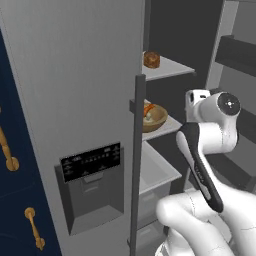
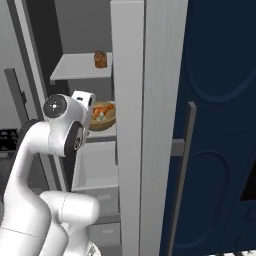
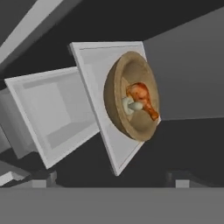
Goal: Pick the chicken drumstick and mushroom from their plates and place them in the bowl. Then put the bowl in the fridge.
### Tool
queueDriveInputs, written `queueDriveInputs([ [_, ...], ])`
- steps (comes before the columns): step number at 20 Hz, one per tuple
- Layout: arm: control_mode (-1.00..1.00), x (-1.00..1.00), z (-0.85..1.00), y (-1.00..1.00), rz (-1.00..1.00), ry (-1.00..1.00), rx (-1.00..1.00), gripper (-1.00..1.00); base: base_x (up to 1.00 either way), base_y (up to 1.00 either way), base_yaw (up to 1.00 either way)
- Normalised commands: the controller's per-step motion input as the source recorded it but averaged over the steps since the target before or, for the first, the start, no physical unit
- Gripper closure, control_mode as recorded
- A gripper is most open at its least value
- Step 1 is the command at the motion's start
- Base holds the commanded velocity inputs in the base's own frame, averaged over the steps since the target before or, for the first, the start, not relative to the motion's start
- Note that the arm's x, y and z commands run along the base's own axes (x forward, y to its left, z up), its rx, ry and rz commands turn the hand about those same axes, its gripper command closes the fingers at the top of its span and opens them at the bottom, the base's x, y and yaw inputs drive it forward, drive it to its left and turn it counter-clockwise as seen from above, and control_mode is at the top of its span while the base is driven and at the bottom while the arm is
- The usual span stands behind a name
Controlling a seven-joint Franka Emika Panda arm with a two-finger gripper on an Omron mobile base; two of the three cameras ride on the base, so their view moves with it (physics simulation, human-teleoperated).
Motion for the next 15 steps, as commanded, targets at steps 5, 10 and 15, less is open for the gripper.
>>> queueDriveInputs([
  [5, -1.00, -1.00, 0.44, -0.05, 0.02, -0.04, 0.00, -1.00, 0.00, 0.00, 0.00],
  [10, -1.00, -0.83, 0.35, 0.03, 0.15, -0.06, 0.00, -1.00, 0.00, 0.00, 0.00],
  [15, -1.00, -0.64, 0.29, 0.37, 0.10, 0.00, -0.07, -1.00, 0.00, 0.00, 0.00],
])
